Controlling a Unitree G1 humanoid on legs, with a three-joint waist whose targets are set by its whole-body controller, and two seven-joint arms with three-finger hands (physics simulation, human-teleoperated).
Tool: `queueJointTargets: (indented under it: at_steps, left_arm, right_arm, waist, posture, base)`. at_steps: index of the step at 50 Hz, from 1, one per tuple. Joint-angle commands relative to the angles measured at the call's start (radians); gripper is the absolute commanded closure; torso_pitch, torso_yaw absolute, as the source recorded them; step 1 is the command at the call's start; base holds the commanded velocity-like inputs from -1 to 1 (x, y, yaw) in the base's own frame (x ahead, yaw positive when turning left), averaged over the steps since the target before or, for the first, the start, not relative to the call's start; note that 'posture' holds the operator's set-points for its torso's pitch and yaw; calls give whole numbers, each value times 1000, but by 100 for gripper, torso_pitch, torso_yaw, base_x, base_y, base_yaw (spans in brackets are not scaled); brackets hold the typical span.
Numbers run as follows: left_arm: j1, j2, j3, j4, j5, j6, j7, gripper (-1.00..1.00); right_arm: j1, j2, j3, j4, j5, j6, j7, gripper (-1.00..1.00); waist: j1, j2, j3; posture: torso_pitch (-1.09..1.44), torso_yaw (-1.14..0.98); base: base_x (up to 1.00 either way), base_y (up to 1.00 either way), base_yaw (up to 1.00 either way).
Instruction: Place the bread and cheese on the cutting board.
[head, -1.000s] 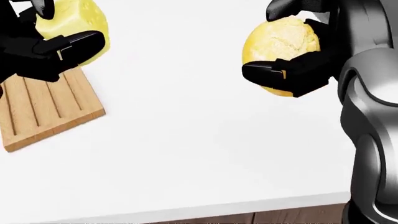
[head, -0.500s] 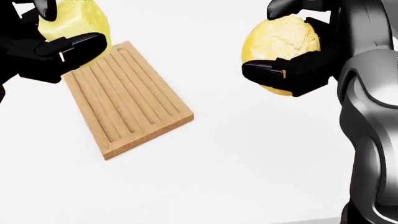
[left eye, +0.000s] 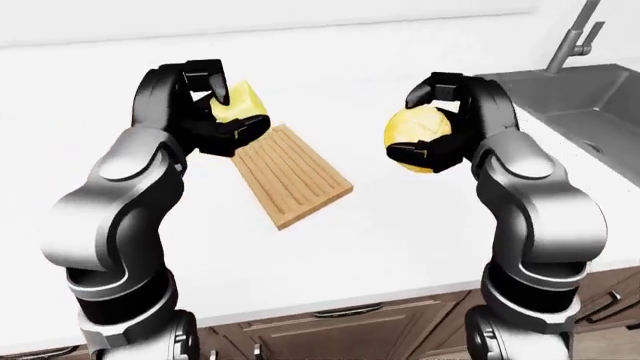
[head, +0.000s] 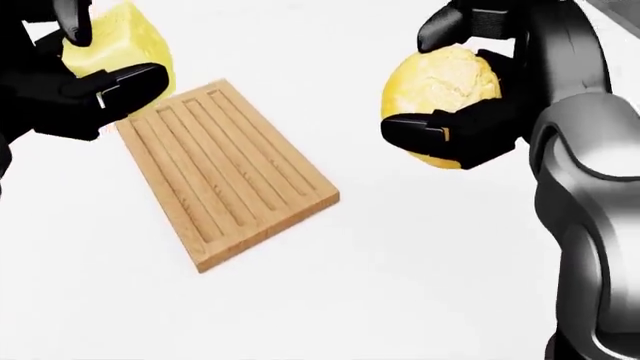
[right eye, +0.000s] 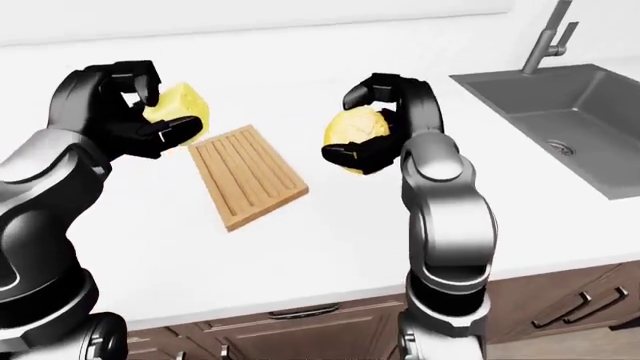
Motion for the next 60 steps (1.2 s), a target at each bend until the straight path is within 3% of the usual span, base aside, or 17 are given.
queueJointTargets:
  at_steps: [1,2,3,4,5,8,10,13,18,36,60]
  left_arm:
    - [-42,2,-5,-44,-8,-48,-7,98]
    - [-42,2,-4,-45,-8,-46,-8,98]
    - [-42,2,-4,-46,-8,-46,-8,98]
    - [-43,3,-3,-46,-7,-45,-9,98]
    - [-42,2,-4,-45,-7,-46,-10,98]
    - [-43,0,-7,-48,-5,-44,-10,98]
    - [-41,-1,-8,-47,-3,-47,-12,98]
    - [-43,-2,-7,-50,-2,-42,-12,98]
    - [-56,1,-5,-45,-1,-36,-14,98]
    - [-58,-7,-12,-43,3,-38,-16,97]
    - [-60,-6,-9,-36,2,-40,-16,97]
  right_arm:
    - [-34,-17,-28,-34,-15,-39,-13,100]
    - [-35,-17,-28,-38,-15,-36,-14,100]
    - [-36,-18,-29,-39,-14,-36,-14,100]
    - [-36,-19,-30,-34,-13,-41,-14,100]
    - [-37,-17,-31,-34,-10,-44,-15,100]
    - [-37,-18,-32,-28,-8,-53,-17,100]
    - [-40,-17,-29,-35,-7,-45,-20,100]
    - [-52,-11,-15,-18,-7,-57,-24,100]
    - [-80,2,3,16,-12,-73,-22,100]
    - [-110,88,118,125,-139,-133,56,100]
    - [-139,217,182,182,-316,-144,179,100]
  waist:
    - [-11,-20,-24]
    - [-9,-59,-22]
    - [-28,-78,-10]
    - [-18,-49,-24]
    - [-10,-60,-12]
    - [-16,17,-31]
    - [-17,7,-13]
    - [-9,-3,-24]
    - [1,-11,-25]
    - [-2,5,-31]
    - [-10,16,-28]
  posture:
    - [0,0]
    - [0,0]
    - [0,0]
    - [0,0]
    - [0,0]
    - [0,0]
    - [0,0]
    - [0,0]
    - [0,0]
    - [0,0]
    - [0,0]
  base:
    - [0,47,0]
    - [0,48,0]
    - [0,48,0]
    - [0,35,0]
    - [0,0,0]
    - [0,0,0]
    - [0,0,0]
    - [0,0,0]
    - [0,0,0]
    - [0,0,0]
    - [0,0,0]
